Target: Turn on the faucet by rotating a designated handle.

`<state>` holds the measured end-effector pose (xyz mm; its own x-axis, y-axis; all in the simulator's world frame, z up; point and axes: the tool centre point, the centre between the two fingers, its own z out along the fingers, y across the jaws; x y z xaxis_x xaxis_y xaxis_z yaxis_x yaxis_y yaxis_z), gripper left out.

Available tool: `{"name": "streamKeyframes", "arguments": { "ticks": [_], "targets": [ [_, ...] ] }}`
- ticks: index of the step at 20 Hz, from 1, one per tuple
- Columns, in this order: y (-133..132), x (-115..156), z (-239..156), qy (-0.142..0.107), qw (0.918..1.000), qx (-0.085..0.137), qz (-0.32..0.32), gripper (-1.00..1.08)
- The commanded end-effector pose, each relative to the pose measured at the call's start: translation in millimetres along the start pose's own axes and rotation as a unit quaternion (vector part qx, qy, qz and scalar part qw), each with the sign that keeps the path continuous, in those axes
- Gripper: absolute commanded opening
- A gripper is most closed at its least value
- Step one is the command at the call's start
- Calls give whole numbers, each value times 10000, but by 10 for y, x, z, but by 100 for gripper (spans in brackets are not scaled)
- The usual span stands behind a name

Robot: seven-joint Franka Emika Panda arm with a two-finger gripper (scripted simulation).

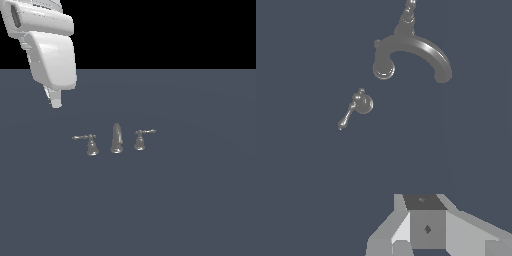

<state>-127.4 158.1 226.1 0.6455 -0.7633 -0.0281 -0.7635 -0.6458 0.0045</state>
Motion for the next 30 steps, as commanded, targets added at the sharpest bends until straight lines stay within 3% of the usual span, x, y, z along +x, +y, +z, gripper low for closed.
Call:
{"name": "streamKeyframes", "arguments": {
  "ticks": [1,15,30],
  "targets": [
    [-104,32,110,3,9998,15,196,-100],
    [-607,297,698,54,9925,39,1225,-100],
    [-1092,743,1339,131,9714,48,2369,-100]
  ]
}}
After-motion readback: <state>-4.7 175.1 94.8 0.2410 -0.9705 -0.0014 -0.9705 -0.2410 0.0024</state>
